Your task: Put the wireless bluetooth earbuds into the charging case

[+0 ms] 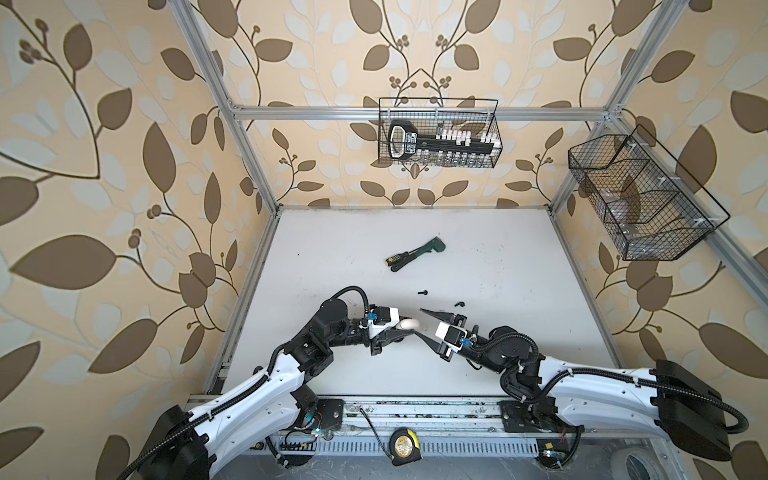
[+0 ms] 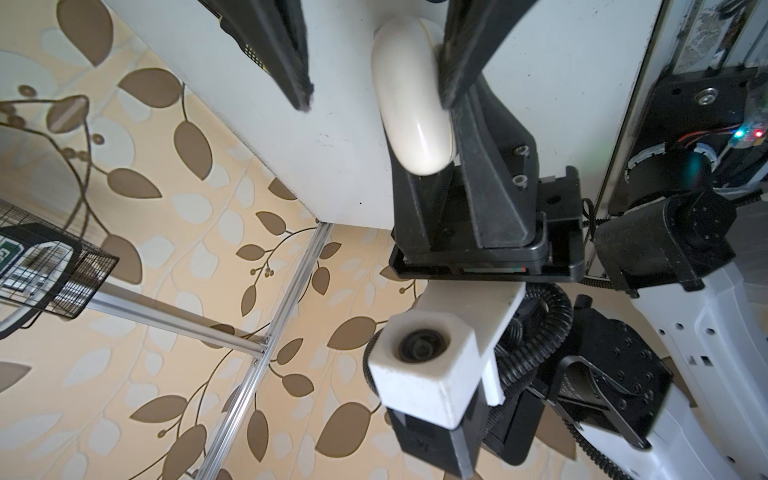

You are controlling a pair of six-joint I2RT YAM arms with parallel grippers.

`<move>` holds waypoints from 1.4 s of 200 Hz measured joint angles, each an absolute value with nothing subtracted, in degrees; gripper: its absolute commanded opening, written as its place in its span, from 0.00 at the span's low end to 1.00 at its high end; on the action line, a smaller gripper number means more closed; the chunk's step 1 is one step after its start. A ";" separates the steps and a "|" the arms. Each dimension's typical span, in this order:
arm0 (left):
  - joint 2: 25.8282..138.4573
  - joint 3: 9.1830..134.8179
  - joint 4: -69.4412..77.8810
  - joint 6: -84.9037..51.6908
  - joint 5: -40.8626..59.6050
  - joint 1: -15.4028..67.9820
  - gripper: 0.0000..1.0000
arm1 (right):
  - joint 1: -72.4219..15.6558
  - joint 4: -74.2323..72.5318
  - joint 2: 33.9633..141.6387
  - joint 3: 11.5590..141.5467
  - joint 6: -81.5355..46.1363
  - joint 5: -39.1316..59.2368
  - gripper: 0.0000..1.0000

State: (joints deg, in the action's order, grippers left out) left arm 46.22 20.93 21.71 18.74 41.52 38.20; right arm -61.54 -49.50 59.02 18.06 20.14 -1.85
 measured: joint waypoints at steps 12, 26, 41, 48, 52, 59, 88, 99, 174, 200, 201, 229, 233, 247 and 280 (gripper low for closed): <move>46.22 20.97 21.41 18.94 41.36 38.15 0.00 | -61.23 -50.17 59.00 18.06 19.29 -2.17 0.47; 46.24 20.95 20.40 19.11 42.15 38.30 0.00 | -60.12 -51.70 58.81 18.22 18.48 -4.03 0.46; 46.22 20.97 20.69 19.16 42.78 38.59 0.00 | -59.72 -51.94 58.78 18.31 17.89 -4.58 0.46; 46.24 20.97 20.69 19.18 43.03 38.59 0.00 | -59.72 -51.96 58.81 18.31 17.72 -4.67 0.46; 46.24 20.97 20.69 19.20 43.09 38.59 0.00 | -59.72 -51.94 58.81 18.31 17.52 -4.69 0.46; 46.24 20.97 20.71 19.22 43.09 38.59 0.00 | -59.72 -51.94 58.83 18.33 17.34 -4.71 0.46; 46.24 20.97 20.86 19.16 42.98 38.59 0.00 | -59.72 -52.05 59.27 18.63 16.88 -4.97 0.46; 46.24 20.97 20.97 19.05 42.78 38.59 0.00 | -59.72 -52.10 59.42 18.68 16.53 -5.13 0.46; 48.42 21.04 30.26 15.68 40.60 38.59 0.00 | -58.52 -46.37 56.34 23.03 10.09 -10.70 0.62; 50.13 21.04 35.14 13.69 41.80 39.11 0.00 | -56.36 -38.89 52.31 29.06 2.72 -18.61 0.75; 50.13 21.04 35.29 13.58 41.82 39.09 0.00 | -56.29 -38.54 52.14 29.28 2.72 -18.87 0.75; 49.78 20.69 40.36 10.68 42.04 39.09 0.00 | -54.63 -26.44 47.03 34.04 -11.14 -28.27 0.99; 49.52 20.32 41.36 10.07 41.98 39.09 0.00 | -54.35 -24.16 46.26 34.48 -14.72 -29.78 1.00; 48.31 18.63 43.88 8.32 41.65 39.09 0.00 | -53.67 -14.83 44.14 35.70 -25.36 -35.20 1.00; 44.47 16.86 44.05 5.93 40.49 39.09 0.00 | -51.31 7.62 42.65 36.99 -49.82 -40.12 1.00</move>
State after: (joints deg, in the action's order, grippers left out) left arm 44.47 16.86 44.05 5.93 40.49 39.09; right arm -51.31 7.62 42.65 36.99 -49.82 -40.12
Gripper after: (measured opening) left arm 0.253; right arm 0.998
